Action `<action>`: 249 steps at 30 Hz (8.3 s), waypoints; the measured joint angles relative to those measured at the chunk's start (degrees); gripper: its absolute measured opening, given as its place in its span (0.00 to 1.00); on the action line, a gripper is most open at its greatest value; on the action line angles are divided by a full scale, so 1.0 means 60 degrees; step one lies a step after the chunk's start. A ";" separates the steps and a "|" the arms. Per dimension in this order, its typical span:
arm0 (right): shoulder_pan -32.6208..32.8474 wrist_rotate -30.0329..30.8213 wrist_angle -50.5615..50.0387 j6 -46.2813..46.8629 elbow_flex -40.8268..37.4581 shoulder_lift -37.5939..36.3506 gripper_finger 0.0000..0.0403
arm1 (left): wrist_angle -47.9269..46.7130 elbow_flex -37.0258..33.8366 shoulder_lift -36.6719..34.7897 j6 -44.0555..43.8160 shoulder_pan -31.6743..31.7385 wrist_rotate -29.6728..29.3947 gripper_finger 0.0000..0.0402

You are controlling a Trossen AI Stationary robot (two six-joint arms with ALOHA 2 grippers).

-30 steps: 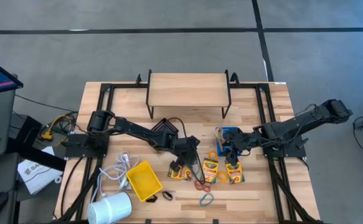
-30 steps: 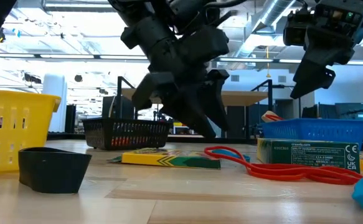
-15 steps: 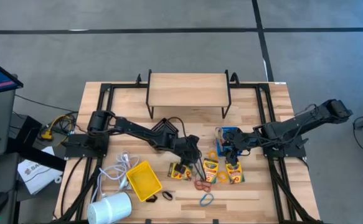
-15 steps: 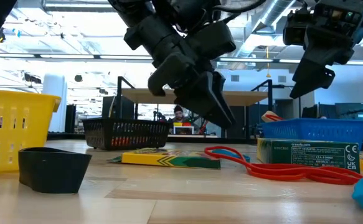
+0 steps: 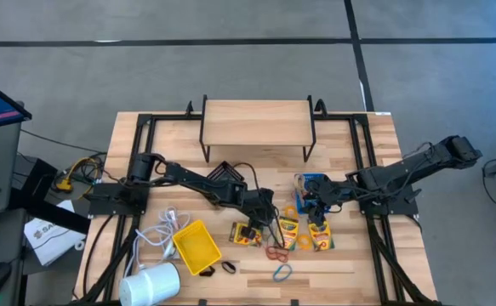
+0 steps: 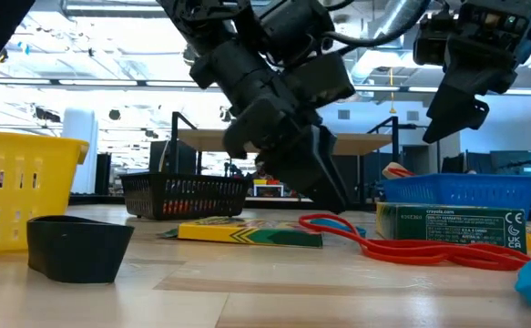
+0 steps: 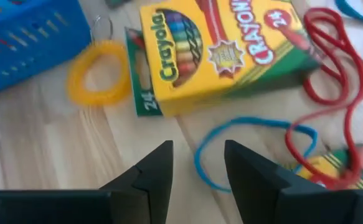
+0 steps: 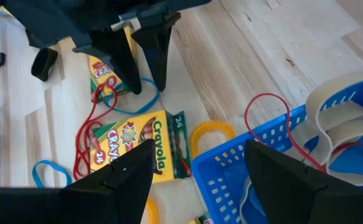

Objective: Pick & Place Office Desk Supplies
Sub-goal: Put the blue rubber band into the blue bin, then put the red rubber band into the blue bin

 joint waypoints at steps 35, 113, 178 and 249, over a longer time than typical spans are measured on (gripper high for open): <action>-0.0185 0.0786 0.1338 -0.0906 0.0000 0.0000 0.61 | 0.1459 0.0038 -0.1569 0.1713 0.0455 -0.2541 0.00; -0.0727 0.0998 0.0495 -0.2506 0.0461 0.0007 0.62 | 0.2495 -0.0627 -0.0079 -0.0802 -0.0590 0.1378 0.44; -0.0903 -0.0291 0.0823 -0.1220 0.0692 0.0004 0.62 | -0.0040 0.0071 0.0494 -0.0219 -0.1631 -0.0347 0.21; 0.0012 -0.0750 0.5420 -0.2758 0.0659 0.1284 0.62 | 0.5241 -0.2691 -0.3748 0.1515 0.0000 -0.0062 0.00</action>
